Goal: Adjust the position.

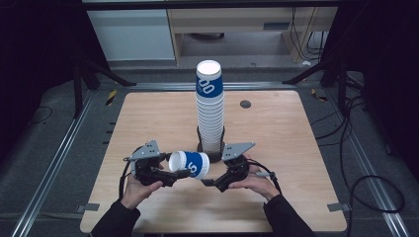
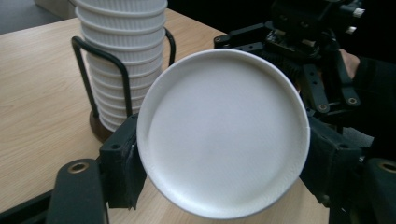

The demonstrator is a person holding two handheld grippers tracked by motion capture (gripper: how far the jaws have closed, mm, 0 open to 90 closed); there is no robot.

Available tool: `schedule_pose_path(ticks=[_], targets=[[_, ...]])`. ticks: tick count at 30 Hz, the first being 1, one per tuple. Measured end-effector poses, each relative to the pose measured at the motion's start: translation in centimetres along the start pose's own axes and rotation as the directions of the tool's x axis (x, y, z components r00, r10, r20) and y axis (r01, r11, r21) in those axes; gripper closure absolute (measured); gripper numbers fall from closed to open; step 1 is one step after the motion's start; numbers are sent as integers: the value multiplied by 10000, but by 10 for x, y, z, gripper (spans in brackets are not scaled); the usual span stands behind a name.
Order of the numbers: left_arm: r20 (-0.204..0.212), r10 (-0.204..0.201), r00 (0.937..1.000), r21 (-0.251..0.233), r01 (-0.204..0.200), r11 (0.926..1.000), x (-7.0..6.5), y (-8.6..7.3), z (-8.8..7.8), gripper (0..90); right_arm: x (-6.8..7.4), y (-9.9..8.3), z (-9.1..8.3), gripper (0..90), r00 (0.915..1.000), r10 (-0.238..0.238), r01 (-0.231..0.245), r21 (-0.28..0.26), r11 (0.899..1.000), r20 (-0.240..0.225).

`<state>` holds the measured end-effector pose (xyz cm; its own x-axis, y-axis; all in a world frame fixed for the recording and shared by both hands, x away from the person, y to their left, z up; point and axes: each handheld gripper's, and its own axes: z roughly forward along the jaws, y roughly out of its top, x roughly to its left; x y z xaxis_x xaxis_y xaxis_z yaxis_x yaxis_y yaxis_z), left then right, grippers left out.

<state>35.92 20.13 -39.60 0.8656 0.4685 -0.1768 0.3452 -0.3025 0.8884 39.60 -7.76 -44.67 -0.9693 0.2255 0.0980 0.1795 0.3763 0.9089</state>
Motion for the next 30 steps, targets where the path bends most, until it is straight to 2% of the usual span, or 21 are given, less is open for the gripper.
schedule_pose_path(ticks=[8,12,20,27,30], targets=[[597,142,9981,197,-154,9997,-8,0,9,258,5,2,5,72,9979,-68,46,-349,9994,-646],[788,213,9967,340,-241,9991,-10,-1,13,258,7,2,8,101,9960,-114,78,-413,9991,-888],[999,-68,9950,419,26,9991,-6,-2,14,256,6,0,8,136,9949,-194,154,-414,9990,-995],[996,-27,9950,347,-8,9994,-5,-1,12,238,5,0,6,146,9947,-224,189,-351,9992,-1002],[873,18,9962,292,-44,9996,-5,0,8,210,4,0,3,149,9956,-200,173,-299,9994,-915]])
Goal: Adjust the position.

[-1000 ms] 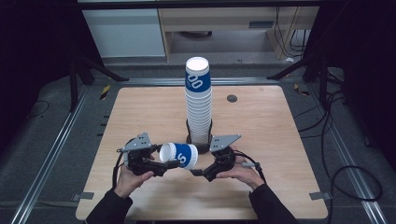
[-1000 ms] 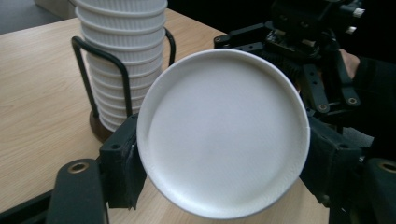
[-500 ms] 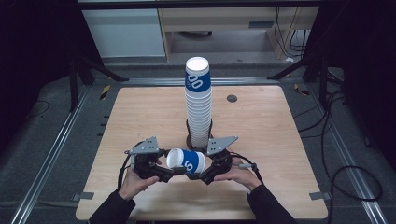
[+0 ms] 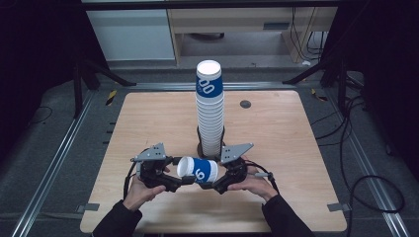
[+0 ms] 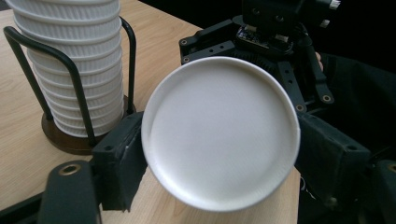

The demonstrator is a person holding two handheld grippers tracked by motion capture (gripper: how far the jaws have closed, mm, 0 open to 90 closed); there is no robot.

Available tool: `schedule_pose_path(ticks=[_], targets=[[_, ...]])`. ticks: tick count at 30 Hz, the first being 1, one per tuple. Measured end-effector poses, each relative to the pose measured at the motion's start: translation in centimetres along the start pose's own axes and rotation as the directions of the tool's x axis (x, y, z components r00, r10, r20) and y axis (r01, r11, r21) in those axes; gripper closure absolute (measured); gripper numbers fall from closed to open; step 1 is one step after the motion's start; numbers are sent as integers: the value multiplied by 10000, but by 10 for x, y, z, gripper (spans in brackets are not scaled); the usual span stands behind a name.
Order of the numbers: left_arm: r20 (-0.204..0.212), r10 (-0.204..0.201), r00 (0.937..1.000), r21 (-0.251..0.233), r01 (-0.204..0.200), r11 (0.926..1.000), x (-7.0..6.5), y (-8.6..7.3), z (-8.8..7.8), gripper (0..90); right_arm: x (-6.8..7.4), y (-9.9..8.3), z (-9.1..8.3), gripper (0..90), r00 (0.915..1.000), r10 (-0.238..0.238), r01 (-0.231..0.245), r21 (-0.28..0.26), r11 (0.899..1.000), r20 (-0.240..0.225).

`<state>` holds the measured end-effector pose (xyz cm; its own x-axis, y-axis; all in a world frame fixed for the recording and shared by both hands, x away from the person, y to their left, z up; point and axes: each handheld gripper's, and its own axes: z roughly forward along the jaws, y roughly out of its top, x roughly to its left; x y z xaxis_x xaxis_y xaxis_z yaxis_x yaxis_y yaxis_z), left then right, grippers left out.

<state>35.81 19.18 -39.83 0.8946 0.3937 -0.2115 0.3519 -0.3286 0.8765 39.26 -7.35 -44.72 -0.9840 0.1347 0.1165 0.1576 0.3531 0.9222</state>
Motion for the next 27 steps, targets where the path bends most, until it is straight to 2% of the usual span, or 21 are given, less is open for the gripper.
schedule_pose_path(ticks=[4,9,15,18,22,27], targets=[[-273,152,9995,103,-149,9998,2,1,-7,191,-1,2,-6,148,9992,-217,211,179,9996,331],[-376,381,9986,954,-344,9948,8,-2,-8,170,-1,2,-11,146,9951,-666,615,690,9957,731],[-258,702,9972,2082,-633,9760,8,-11,10,168,1,-2,-6,144,9906,-1093,944,1664,9815,824],[-82,839,9964,2465,-793,9659,7,-14,17,169,4,-5,1,144,9877,-1392,1203,2228,9674,711],[84,994,9950,2879,-976,9527,5,-16,24,178,6,-7,8,144,9863,-1578,1403,2578,9560,486],[385,968,9946,3181,-1040,9423,3,-18,29,212,10,-8,14,144,9849,-1718,1589,2770,9477,229]])
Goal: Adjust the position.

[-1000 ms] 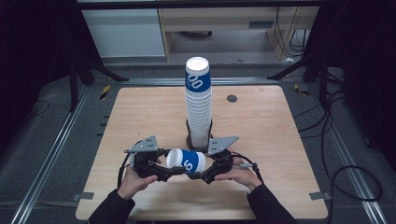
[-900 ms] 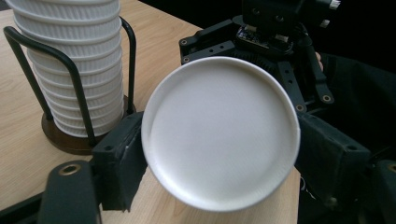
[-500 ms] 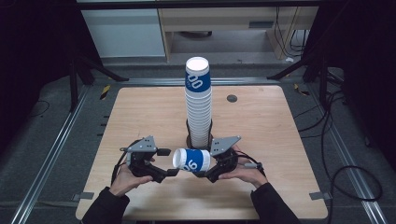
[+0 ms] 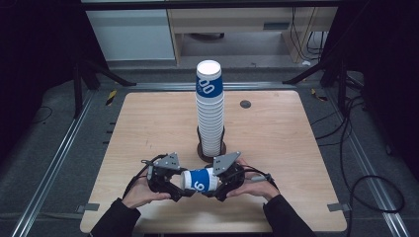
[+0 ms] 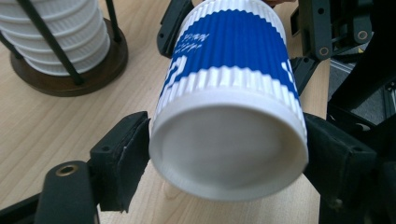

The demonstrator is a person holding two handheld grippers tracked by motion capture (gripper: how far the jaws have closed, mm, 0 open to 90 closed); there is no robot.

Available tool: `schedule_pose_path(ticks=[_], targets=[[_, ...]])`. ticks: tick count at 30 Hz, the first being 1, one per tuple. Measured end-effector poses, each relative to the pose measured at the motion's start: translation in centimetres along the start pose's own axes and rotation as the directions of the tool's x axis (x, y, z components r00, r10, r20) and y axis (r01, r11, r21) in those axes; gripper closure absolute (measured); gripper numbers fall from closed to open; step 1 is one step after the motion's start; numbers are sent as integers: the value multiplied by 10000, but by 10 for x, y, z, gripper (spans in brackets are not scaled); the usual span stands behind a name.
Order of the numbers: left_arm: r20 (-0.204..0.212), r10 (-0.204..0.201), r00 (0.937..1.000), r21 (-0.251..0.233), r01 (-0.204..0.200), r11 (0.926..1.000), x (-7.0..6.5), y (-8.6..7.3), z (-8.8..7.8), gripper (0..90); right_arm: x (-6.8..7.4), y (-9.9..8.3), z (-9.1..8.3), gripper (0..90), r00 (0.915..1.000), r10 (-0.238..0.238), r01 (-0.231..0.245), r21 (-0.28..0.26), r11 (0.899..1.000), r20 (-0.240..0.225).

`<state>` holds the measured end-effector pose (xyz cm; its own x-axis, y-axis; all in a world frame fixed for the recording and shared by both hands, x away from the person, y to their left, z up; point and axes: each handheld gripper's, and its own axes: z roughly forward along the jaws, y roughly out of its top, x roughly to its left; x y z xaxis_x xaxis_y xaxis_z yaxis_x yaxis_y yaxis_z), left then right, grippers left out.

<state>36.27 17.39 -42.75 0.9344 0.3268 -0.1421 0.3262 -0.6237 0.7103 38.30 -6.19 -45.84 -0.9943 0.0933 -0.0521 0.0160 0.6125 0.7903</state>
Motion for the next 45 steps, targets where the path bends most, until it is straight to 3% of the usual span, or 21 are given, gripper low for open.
schedule_pose_path(ticks=[6,13,19,23,28,33,36,42,45], targets=[[170,138,9998,203,-141,9997,-2,0,4,250,4,1,7,144,9998,-134,137,207,9997,-145],[200,139,9997,57,-140,9999,0,-1,2,254,3,1,6,118,9998,24,-21,132,9999,-205],[-171,-232,9996,-584,221,9980,8,-5,-11,255,-5,2,-10,72,9982,590,-584,-603,9965,83],[-330,-566,9978,-1273,520,9905,15,-8,-24,255,-13,0,-27,70,9927,1154,-1100,-1324,9851,338],[-354,-775,9964,-2224,677,9726,17,-9,-36,255,-18,-3,-38,72,9858,1659,-1578,-1986,9673,247],[-172,-687,9975,-2578,619,9642,14,-7,-37,255,-18,-3,-37,72,9841,1777,-1747,-2236,9589,-70],[5,-533,9986,-2604,516,9641,10,-4,-34,255,-17,-3,-35,71,9844,1741,-1753,-2326,9566,-255],[455,-244,9987,-2497,350,9677,2,0,-28,255,-15,-1,-34,71,9802,1752,-1941,-2736,9421,-920],[548,-90,9985,-2295,214,9731,0,2,-24,256,-14,0,-31,66,9810,1655,-1869,-2660,9457,-1008]])
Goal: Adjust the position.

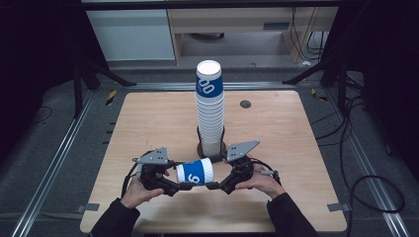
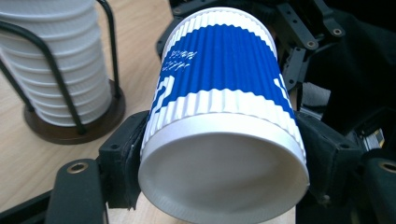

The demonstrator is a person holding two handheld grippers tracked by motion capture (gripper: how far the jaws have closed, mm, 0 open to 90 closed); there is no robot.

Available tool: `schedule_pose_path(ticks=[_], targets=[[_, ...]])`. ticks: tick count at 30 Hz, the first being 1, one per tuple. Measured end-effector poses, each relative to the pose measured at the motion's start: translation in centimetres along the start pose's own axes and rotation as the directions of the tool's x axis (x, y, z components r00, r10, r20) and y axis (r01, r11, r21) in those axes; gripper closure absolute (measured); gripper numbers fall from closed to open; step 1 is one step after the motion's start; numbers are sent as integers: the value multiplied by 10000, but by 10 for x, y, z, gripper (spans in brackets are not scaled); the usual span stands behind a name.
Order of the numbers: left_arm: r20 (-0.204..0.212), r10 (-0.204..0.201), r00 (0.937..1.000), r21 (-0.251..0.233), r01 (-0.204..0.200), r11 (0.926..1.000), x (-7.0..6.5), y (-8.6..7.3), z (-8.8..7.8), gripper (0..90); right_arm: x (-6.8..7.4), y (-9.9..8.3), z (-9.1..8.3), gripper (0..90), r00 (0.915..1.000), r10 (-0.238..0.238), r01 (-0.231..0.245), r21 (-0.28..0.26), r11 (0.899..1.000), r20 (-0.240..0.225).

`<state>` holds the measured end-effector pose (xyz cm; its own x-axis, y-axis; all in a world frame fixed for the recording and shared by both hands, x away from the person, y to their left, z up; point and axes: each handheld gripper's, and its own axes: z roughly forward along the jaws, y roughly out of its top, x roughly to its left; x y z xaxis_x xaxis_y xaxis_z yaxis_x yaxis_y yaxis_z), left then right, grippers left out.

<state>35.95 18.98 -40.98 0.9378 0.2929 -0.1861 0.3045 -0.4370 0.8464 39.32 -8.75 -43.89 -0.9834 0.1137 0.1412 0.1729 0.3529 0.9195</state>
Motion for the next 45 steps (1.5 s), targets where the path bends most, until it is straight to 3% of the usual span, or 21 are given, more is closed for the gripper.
schedule_pose_path(ticks=[10,17,21,26,31,38,42,45], targets=[[343,169,9993,241,-177,9996,-3,-1,6,256,4,-2,9,123,9966,-11,21,115,9999,-830],[136,71,9999,185,-74,9998,0,0,4,238,3,-2,6,152,9970,-31,35,48,10000,-773],[-23,65,10000,139,-65,9999,1,1,-3,196,1,-1,-1,162,9986,-70,79,178,9998,-520],[-227,300,9993,708,-283,9971,2,0,-6,173,0,-1,-6,163,9998,-147,157,737,9972,-133],[-332,581,9978,1670,-518,9846,4,-5,4,161,2,-2,-2,162,9991,-419,399,1521,9876,105],[-356,1067,9936,2876,-921,9533,2,-12,25,164,5,-5,12,160,9983,-586,579,2439,9681,-44],[-279,1398,9898,3285,-1230,9365,-2,-13,32,181,7,-5,20,159,9980,-603,629,2737,9598,-181],[-213,1530,9880,3431,-1365,9293,-4,-14,36,206,9,-5,23,158,9976,-624,686,2809,9573,-310]])
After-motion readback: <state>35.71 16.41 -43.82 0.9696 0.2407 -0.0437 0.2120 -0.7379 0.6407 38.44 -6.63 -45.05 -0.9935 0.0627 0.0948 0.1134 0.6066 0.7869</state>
